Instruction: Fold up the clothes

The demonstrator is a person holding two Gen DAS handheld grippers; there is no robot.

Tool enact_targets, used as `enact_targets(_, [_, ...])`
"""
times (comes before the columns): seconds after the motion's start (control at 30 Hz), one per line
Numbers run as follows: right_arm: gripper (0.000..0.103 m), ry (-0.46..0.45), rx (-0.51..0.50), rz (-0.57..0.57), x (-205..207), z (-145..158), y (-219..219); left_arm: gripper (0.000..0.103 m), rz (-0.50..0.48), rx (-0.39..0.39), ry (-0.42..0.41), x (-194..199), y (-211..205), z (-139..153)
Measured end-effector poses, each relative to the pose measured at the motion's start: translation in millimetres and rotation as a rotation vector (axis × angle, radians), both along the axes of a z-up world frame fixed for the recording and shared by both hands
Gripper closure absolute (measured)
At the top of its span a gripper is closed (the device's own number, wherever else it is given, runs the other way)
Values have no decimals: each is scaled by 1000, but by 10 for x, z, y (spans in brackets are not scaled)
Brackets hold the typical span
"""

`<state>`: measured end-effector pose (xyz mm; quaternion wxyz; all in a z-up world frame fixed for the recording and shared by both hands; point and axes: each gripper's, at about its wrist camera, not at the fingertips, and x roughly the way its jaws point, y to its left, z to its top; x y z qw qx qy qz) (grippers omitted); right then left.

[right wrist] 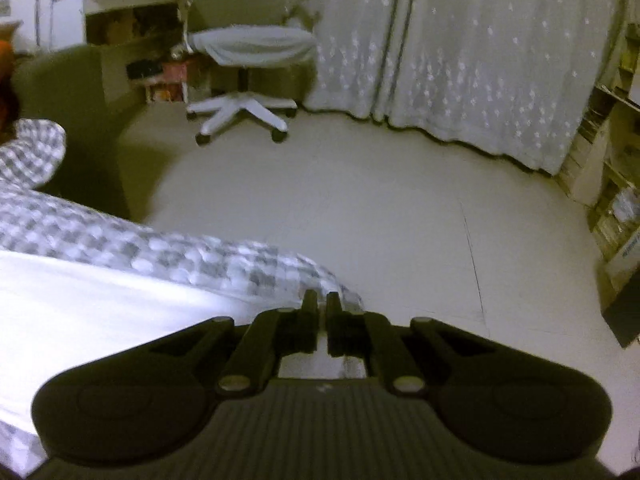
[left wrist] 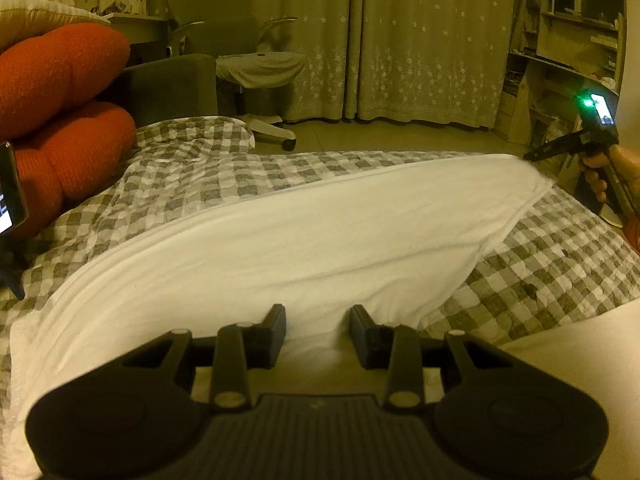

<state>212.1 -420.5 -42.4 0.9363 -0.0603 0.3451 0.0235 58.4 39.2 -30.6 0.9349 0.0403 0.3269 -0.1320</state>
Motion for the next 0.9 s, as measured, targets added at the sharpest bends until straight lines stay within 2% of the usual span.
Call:
enact_targets(0.13, [97,-9,64,-76,77,-15,-24,67,2,-2,2,2,4,4])
enact_targets(0.2, [86,-10,107,-117,74,38,-119,67,3,-4,4,1,4,8])
enact_targets(0.33, [81,-8,222,-172,-33,134,-374,67,6,-7,4,-1,6,8])
enact_targets(0.4, [64,16,313,-182,-118,150,-484,67,7,-3,2,-5,-2,5])
enact_targets(0.43, [60,39,354,-187,-163,145,-527,67,8,-1,2,-6,-7,4])
enact_targets(0.53, [59,95,429,-192,-260,115,-567,67,13,1,3,0,-19,6])
enact_targets(0.6, [61,121,471,-174,-306,95,-565,67,17,7,4,-1,-36,10])
enact_targets(0.63, [69,133,469,-156,-317,89,-532,67,18,12,4,-3,-47,11])
enact_targets(0.67, [87,129,455,-133,-323,108,-484,67,17,19,3,-9,-56,12])
enact_targets(0.7, [99,120,440,-118,-328,148,-438,67,17,21,4,-12,-58,14])
enact_targets(0.83, [100,83,349,-162,-330,302,-343,66,19,12,12,-19,-38,20])
enact_targets(0.9, [100,82,323,-176,-330,285,-336,65,18,5,15,-19,-25,20])
